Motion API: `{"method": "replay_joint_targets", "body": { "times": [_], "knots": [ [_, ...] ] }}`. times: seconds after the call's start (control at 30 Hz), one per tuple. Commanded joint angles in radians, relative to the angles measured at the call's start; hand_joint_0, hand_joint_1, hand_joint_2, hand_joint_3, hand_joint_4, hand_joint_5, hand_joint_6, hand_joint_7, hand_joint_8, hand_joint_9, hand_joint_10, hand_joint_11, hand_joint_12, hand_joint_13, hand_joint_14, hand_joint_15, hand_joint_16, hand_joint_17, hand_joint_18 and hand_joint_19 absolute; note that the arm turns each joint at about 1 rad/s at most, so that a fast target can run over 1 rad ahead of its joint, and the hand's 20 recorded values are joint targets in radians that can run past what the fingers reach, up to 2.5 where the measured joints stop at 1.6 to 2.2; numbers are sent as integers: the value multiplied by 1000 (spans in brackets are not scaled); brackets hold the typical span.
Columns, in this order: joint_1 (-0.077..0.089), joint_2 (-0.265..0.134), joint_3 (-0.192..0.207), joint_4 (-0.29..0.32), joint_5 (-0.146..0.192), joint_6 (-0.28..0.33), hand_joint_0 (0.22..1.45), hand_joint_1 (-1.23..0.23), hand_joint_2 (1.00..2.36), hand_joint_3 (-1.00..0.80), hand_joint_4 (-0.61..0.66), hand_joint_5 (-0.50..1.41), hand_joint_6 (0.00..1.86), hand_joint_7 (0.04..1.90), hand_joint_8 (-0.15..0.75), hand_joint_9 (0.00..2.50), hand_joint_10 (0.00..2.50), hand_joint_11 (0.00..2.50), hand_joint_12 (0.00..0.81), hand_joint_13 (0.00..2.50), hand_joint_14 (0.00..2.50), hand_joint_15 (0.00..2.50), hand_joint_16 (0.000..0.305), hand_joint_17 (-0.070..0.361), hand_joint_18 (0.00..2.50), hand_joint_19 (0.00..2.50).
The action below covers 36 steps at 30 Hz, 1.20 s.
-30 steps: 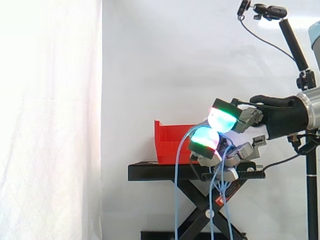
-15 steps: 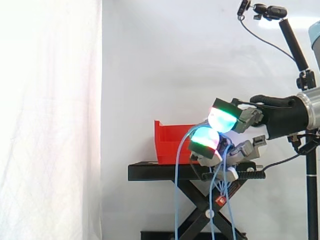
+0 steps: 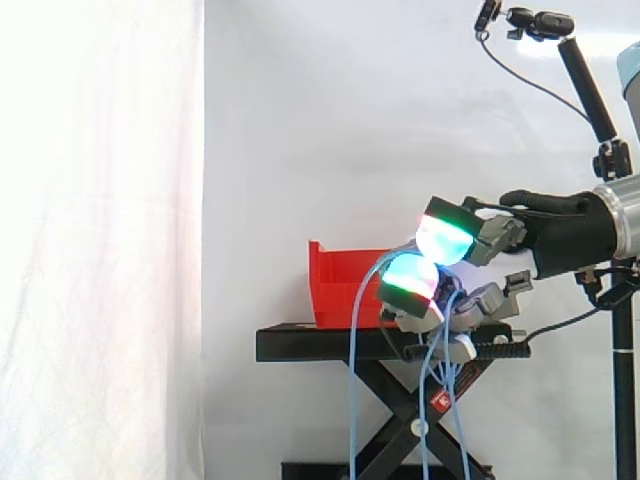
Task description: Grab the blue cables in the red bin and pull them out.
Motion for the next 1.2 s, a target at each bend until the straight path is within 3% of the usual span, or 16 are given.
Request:
{"method": "replay_joint_targets", "body": {
  "times": [0.0, 1.17],
  "knots": [
    [0, 0, 0, 0, 0, 0, 989, -915, 1001, -953, 19, 549, 1540, 413, 231, 1002, 26, 1112, 269, 1214, 812, 1710, 45, 101, 958, 1017],
    [1, 0, 0, 0, 0, 0, 987, -918, 1001, -960, 24, 557, 1527, 408, 229, 1000, 25, 1083, 274, 1195, 850, 1703, 45, 101, 950, 1019]
  ]
}}
